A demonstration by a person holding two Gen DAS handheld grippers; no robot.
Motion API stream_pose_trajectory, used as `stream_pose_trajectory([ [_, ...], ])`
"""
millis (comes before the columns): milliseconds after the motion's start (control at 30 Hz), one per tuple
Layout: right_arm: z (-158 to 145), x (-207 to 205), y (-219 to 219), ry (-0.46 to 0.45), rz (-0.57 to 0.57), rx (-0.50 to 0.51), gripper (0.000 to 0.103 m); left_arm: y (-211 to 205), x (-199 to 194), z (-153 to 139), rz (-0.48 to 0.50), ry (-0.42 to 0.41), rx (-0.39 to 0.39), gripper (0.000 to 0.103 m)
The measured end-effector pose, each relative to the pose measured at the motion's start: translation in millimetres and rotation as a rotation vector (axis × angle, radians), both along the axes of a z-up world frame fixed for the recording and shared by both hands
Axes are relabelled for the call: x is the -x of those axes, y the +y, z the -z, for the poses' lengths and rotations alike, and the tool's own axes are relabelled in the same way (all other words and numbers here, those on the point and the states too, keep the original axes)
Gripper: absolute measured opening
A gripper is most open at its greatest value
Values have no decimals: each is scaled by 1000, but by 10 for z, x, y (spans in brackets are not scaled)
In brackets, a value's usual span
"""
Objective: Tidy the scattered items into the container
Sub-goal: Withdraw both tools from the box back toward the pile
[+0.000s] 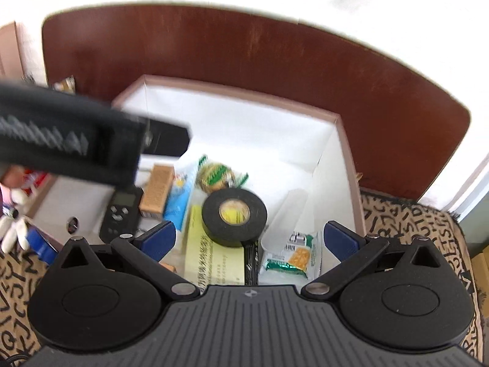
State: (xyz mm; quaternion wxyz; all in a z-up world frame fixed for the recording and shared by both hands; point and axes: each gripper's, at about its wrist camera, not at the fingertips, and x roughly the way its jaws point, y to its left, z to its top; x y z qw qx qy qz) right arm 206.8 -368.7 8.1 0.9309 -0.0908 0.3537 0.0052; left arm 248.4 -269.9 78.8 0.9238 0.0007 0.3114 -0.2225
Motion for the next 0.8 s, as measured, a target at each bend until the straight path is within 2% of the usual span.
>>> stream_pose_trajectory([
  [200,-66,474,135,-95,18,-92,103,276,490,89,-8,-26,-38,103],
  [367,40,958,309,-145,25,-155,103,652,975,310,-49,-45,-61,103],
  [533,224,1326,537,-146,31,-209,103,1153,1381,541,-136,22,-1,103],
  [800,372,1676,1180,-108,-96,-184,103,1804,1939,728,-237,52,-18,103],
])
